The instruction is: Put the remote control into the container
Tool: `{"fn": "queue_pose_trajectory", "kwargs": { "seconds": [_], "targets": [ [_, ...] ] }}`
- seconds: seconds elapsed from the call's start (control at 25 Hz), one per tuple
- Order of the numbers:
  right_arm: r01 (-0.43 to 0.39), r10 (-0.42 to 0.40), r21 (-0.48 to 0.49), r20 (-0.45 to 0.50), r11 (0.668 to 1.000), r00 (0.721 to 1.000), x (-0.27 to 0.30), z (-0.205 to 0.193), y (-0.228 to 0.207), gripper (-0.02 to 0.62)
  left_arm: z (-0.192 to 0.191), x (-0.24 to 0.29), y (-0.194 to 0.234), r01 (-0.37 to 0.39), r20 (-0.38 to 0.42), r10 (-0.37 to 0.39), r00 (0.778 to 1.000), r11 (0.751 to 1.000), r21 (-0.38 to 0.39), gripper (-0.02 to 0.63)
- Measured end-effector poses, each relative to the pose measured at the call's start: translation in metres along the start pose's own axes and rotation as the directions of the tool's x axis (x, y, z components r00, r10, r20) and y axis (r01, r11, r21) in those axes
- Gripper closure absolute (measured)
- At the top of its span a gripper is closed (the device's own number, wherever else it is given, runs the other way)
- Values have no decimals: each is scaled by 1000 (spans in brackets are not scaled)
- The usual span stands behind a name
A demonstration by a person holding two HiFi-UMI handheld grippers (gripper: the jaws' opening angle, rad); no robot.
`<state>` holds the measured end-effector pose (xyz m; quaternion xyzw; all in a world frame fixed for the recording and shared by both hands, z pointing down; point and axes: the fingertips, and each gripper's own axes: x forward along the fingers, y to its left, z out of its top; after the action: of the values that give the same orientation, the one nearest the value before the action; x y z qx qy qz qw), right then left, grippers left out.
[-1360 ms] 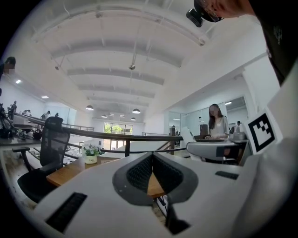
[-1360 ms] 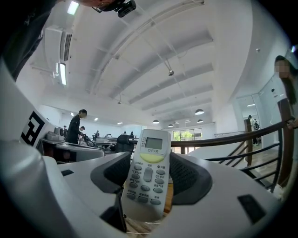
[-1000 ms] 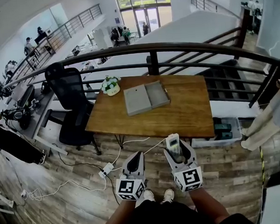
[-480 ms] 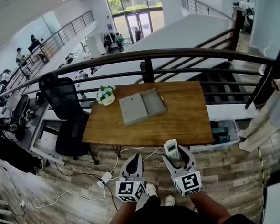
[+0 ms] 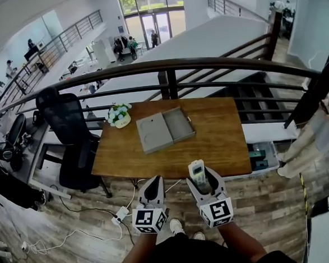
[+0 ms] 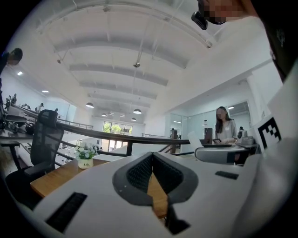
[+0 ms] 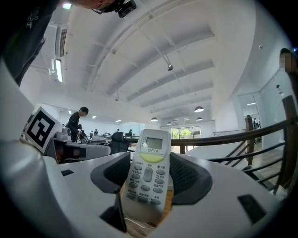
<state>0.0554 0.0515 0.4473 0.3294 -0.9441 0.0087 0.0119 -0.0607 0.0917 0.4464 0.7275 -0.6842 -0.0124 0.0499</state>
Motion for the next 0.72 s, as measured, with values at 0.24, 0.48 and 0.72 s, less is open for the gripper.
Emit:
{"fn": "queue_pose_trajectory", "kwargs": {
  "seconds": [0.24,0.48,0.72],
  "targets": [
    [33,-33,7,-12,999,999,35,0,-1,321,5,19,24,28,13,-28,1000,1000,7,600],
    [38,-38,-4,-1,999,999,64,9,9,321,8,34,50,50,23,-50,998,999,7,600],
    [74,-74,-20,1,997,997,82,14,10,321,11,44,67,78,30,-78,997,997,1,600]
  ]
}}
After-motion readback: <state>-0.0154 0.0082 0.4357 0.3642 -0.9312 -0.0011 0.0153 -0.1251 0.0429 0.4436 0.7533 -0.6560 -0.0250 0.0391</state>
